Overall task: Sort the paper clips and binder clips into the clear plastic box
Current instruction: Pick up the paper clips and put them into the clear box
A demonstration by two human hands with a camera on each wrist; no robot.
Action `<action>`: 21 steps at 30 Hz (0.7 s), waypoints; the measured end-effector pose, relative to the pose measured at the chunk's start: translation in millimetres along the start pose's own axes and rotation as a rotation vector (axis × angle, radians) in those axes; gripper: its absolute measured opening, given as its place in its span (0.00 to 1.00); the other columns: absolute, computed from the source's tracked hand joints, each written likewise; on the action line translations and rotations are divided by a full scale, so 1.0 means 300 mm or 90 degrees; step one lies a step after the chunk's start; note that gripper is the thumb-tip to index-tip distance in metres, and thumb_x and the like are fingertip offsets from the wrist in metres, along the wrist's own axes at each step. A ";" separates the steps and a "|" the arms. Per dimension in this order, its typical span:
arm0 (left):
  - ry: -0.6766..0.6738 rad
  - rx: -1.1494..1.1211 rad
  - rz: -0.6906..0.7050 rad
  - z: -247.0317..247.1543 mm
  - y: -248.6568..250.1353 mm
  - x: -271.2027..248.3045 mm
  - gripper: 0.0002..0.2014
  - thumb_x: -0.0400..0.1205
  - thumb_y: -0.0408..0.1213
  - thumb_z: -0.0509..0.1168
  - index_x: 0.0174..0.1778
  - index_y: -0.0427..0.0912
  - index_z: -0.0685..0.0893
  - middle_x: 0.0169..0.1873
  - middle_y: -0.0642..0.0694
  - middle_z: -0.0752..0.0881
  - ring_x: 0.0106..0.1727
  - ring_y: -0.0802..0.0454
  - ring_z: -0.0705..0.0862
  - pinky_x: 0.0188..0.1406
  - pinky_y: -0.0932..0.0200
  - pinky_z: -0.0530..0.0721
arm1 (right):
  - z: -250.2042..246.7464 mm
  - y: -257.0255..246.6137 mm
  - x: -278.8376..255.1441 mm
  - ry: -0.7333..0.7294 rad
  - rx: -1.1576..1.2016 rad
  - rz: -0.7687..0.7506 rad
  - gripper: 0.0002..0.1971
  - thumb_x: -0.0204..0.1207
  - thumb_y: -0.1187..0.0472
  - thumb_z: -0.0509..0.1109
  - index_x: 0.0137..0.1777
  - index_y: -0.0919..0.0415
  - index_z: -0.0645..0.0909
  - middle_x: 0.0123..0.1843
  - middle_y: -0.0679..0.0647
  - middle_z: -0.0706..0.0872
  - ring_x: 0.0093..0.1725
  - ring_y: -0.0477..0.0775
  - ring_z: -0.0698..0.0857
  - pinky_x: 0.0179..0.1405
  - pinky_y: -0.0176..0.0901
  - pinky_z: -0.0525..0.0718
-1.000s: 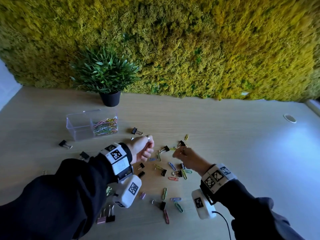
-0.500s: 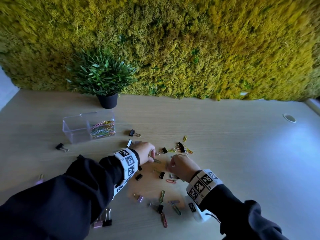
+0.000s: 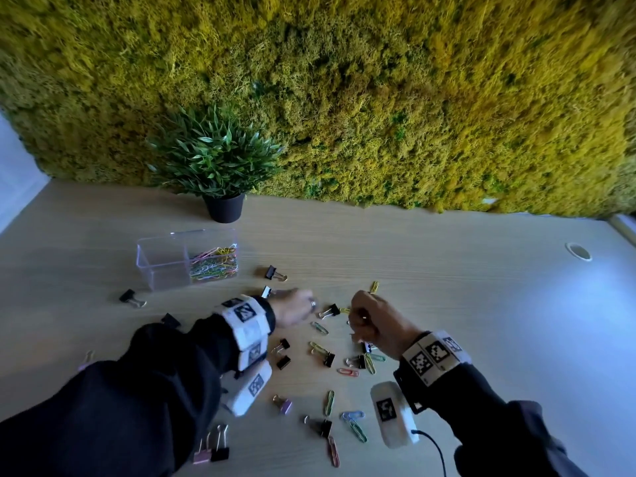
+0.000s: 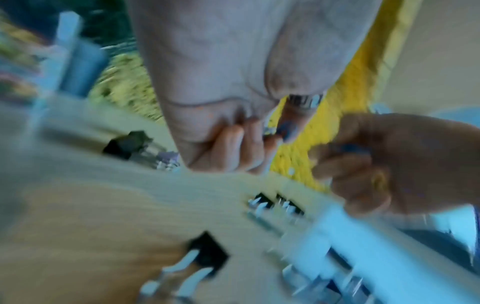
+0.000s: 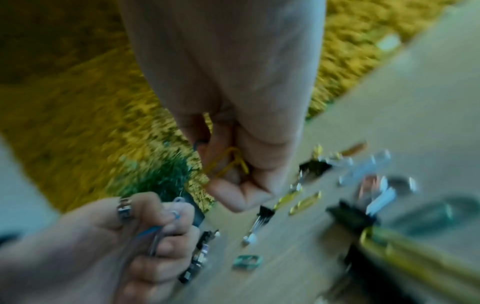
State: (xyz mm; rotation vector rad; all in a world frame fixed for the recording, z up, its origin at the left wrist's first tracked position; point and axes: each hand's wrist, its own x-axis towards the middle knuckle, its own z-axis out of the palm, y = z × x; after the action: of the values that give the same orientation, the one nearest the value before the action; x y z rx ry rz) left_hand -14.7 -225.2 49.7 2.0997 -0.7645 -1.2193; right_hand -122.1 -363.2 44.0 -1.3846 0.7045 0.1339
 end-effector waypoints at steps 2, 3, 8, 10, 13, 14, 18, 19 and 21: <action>-0.002 -0.309 -0.007 -0.052 -0.009 -0.043 0.13 0.79 0.31 0.49 0.28 0.47 0.66 0.22 0.52 0.70 0.20 0.57 0.61 0.18 0.66 0.57 | 0.000 0.007 0.004 -0.037 0.230 0.061 0.15 0.73 0.66 0.55 0.26 0.53 0.59 0.19 0.49 0.62 0.15 0.45 0.58 0.15 0.29 0.60; -0.009 -0.429 0.004 -0.080 -0.018 -0.064 0.12 0.76 0.31 0.49 0.27 0.47 0.65 0.19 0.52 0.68 0.18 0.57 0.59 0.17 0.68 0.54 | 0.004 0.011 0.011 -0.037 0.288 0.078 0.15 0.72 0.65 0.55 0.25 0.53 0.60 0.18 0.48 0.61 0.14 0.44 0.58 0.15 0.28 0.58; 0.013 -0.782 0.039 -0.201 -0.089 -0.137 0.14 0.76 0.35 0.47 0.25 0.43 0.68 0.18 0.50 0.67 0.14 0.57 0.63 0.13 0.70 0.58 | 0.088 -0.013 0.058 -0.026 0.299 0.095 0.15 0.76 0.67 0.49 0.28 0.56 0.63 0.19 0.49 0.65 0.14 0.43 0.60 0.13 0.25 0.56; 0.093 -0.898 0.013 -0.248 -0.125 -0.158 0.14 0.79 0.35 0.47 0.30 0.40 0.73 0.19 0.48 0.73 0.14 0.56 0.71 0.11 0.70 0.69 | 0.146 -0.058 0.080 -0.040 0.280 0.092 0.16 0.78 0.69 0.50 0.29 0.55 0.64 0.22 0.50 0.64 0.14 0.43 0.61 0.12 0.26 0.57; 0.206 -1.014 0.018 -0.332 -0.165 -0.198 0.14 0.81 0.31 0.47 0.41 0.29 0.78 0.28 0.37 0.83 0.22 0.48 0.85 0.21 0.61 0.86 | 0.261 -0.165 0.131 -0.057 0.255 0.061 0.15 0.80 0.68 0.52 0.31 0.57 0.67 0.25 0.52 0.68 0.14 0.44 0.67 0.12 0.29 0.61; 0.231 -1.043 0.025 -0.361 -0.174 -0.209 0.15 0.82 0.30 0.47 0.41 0.27 0.77 0.31 0.34 0.84 0.26 0.45 0.86 0.24 0.59 0.88 | 0.302 -0.206 0.152 -0.062 0.266 0.055 0.15 0.81 0.68 0.52 0.31 0.59 0.68 0.24 0.52 0.69 0.14 0.44 0.69 0.11 0.29 0.63; 0.259 -1.109 0.035 -0.430 -0.164 -0.243 0.18 0.85 0.34 0.45 0.46 0.20 0.73 0.47 0.26 0.78 0.52 0.35 0.81 0.58 0.49 0.79 | 0.469 -0.341 0.229 -0.076 0.338 0.051 0.17 0.82 0.68 0.49 0.30 0.61 0.67 0.13 0.50 0.72 0.13 0.44 0.71 0.14 0.30 0.66; 0.254 -1.129 0.047 -0.436 -0.163 -0.246 0.19 0.85 0.34 0.46 0.52 0.19 0.73 0.54 0.25 0.77 0.59 0.34 0.78 0.61 0.45 0.75 | 0.508 -0.357 0.246 -0.062 0.342 0.051 0.18 0.82 0.68 0.49 0.29 0.61 0.66 0.10 0.49 0.71 0.14 0.44 0.71 0.16 0.31 0.66; 0.240 -1.155 0.054 -0.442 -0.166 -0.245 0.23 0.85 0.34 0.47 0.70 0.19 0.62 0.71 0.25 0.68 0.73 0.33 0.68 0.69 0.44 0.69 | 0.575 -0.369 0.269 -0.028 0.338 0.049 0.19 0.82 0.69 0.48 0.27 0.61 0.65 0.08 0.50 0.69 0.13 0.44 0.70 0.19 0.32 0.68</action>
State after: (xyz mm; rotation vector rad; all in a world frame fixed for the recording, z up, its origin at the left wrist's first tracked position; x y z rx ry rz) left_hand 82.0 -112.6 108.5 0.6459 0.4308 -0.7570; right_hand 60.1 -252.1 98.8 -0.8453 0.6941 0.0328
